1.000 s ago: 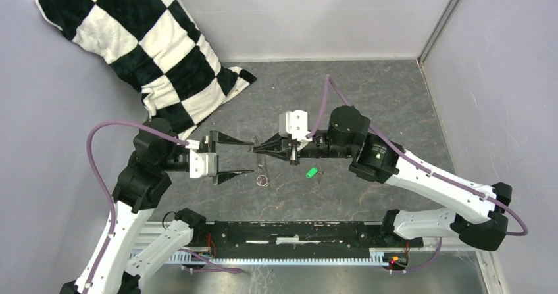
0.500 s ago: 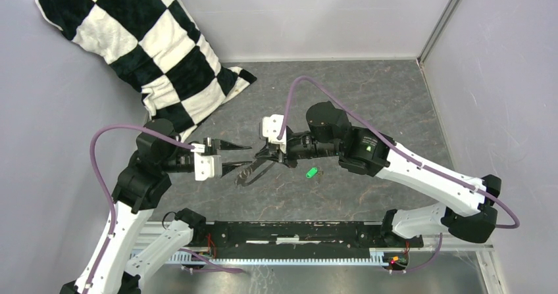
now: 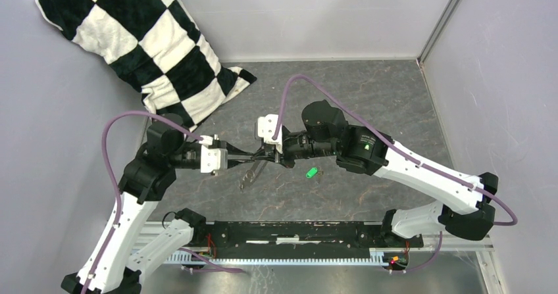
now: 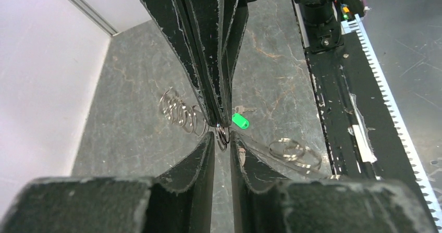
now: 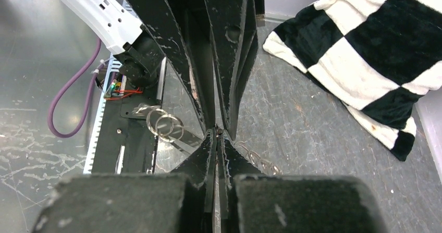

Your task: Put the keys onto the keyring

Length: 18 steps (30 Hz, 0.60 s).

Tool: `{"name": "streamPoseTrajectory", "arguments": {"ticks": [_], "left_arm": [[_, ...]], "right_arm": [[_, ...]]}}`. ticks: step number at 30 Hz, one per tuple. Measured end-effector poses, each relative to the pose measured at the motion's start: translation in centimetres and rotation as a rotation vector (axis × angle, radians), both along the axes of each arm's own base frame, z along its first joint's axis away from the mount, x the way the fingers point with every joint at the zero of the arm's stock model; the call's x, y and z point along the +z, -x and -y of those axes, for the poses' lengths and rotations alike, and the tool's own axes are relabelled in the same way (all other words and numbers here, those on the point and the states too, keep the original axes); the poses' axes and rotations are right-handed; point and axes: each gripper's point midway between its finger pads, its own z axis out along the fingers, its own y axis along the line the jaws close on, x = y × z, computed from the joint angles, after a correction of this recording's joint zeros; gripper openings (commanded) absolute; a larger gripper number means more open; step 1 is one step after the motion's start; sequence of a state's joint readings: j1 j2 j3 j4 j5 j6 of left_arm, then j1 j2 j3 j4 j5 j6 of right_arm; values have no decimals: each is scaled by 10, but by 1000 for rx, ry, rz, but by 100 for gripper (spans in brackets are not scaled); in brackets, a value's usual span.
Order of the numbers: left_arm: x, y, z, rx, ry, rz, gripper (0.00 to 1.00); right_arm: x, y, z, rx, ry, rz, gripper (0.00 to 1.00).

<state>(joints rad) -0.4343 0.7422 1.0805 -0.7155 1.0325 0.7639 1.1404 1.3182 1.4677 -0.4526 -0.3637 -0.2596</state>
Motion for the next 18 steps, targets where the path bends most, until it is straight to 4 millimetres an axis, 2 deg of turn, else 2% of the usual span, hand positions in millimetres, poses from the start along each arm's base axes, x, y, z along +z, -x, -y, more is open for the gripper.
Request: {"name": "streamPoseTrajectory", "arguments": {"ticks": [5,7,9,11,14,18], "left_arm": [[-6,0,1,-6,-13,-35,19],[-7,1,1,-8,-16,-42,24],[-7,2,0,-9,-18,-47,33],[-8,4,0,-10,-20,-55,35],[-4,5,0,-13,-15,-47,35],[0,7,-2,-12,-8,-31,27]], "right_arm": [[-3,1,-2,4,11,-3,1],[-5,1,-3,5,16,-6,1],[-7,2,-5,7,23,-8,1],[-8,2,-5,8,25,-8,1],[-9,2,-4,8,31,-11,1],[-11,2,-4,6,38,-13,1]]}}
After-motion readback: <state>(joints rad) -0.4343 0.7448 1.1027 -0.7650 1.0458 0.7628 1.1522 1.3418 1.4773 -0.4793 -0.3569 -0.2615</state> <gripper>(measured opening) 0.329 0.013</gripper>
